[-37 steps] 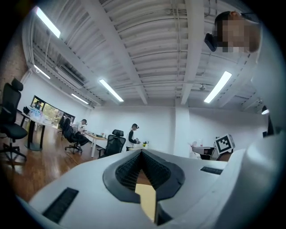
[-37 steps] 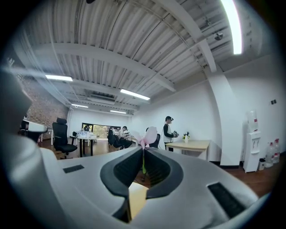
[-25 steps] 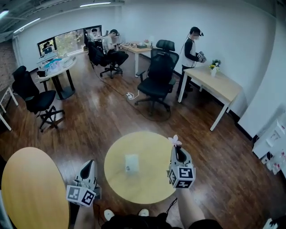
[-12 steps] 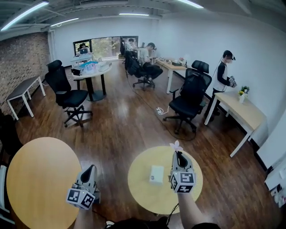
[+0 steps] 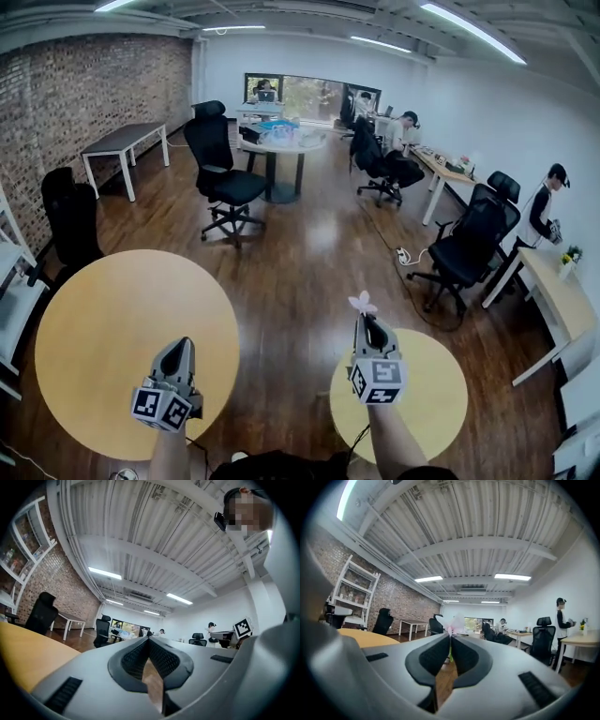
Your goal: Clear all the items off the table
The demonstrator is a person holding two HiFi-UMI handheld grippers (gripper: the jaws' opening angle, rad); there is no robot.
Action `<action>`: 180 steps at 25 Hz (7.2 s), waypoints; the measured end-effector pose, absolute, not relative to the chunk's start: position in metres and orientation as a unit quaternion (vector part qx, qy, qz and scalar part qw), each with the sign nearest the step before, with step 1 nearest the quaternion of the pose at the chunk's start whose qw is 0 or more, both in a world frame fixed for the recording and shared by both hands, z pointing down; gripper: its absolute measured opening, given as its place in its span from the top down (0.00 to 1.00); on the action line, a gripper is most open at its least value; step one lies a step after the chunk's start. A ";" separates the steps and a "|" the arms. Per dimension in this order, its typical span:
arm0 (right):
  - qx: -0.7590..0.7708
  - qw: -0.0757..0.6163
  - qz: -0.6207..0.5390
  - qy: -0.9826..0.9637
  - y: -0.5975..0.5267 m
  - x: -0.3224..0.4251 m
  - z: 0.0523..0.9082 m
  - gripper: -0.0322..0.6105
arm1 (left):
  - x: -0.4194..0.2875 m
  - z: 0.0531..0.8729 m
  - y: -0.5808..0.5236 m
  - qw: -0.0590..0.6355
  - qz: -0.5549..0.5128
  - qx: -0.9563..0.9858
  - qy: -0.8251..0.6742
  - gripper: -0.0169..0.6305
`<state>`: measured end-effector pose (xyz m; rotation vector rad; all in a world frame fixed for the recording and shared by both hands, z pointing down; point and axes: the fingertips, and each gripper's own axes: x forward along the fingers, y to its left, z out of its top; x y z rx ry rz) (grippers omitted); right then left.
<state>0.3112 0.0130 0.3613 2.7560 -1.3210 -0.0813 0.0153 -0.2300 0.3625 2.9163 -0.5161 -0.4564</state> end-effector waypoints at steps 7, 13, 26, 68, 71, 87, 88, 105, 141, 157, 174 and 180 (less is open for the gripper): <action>0.838 0.035 -0.032 -0.544 -0.141 0.244 0.385 0.93 | -0.094 0.381 -0.303 0.048 -0.156 0.944 -0.288 0.99; 0.778 0.051 -0.025 -0.626 -0.227 0.171 0.398 0.93 | -0.187 0.391 -0.321 0.051 -0.159 0.911 -0.378 0.99; 0.687 0.088 0.007 -0.721 -0.354 0.128 0.426 0.93 | -0.242 0.394 -0.330 0.061 -0.142 0.855 -0.495 0.99; 0.550 0.264 0.186 -0.770 -0.403 0.082 0.669 0.67 | -0.253 0.537 -0.323 0.210 -0.025 0.777 -0.593 0.99; 0.555 0.257 0.181 -0.770 -0.402 0.082 0.661 0.67 | -0.254 0.533 -0.322 0.206 -0.029 0.780 -0.591 0.99; 0.617 0.118 0.067 -0.775 -0.387 0.093 0.531 0.83 | -0.252 0.468 -0.341 0.136 -0.110 0.808 -0.563 0.99; 0.621 0.107 0.053 -0.774 -0.385 0.095 0.517 0.87 | -0.250 0.459 -0.342 0.127 -0.115 0.812 -0.558 0.99; 0.692 0.018 -0.043 -0.721 -0.339 0.136 0.417 0.94 | -0.235 0.412 -0.347 0.067 -0.156 0.847 -0.503 0.99; 0.856 0.095 0.009 -0.509 -0.154 0.257 0.449 0.94 | -0.087 0.446 -0.352 0.160 -0.142 0.937 -0.274 0.99; 0.940 0.063 0.029 -0.334 0.054 0.348 0.445 0.94 | 0.081 0.417 -0.262 0.160 -0.120 0.974 -0.107 0.99; 0.984 0.042 0.070 -0.160 0.253 0.381 0.469 0.94 | 0.250 0.424 -0.116 0.165 -0.068 0.979 0.097 0.99; 0.982 0.032 0.112 -0.151 0.253 0.378 0.490 0.68 | 0.254 0.431 -0.106 0.167 -0.049 0.978 0.113 0.99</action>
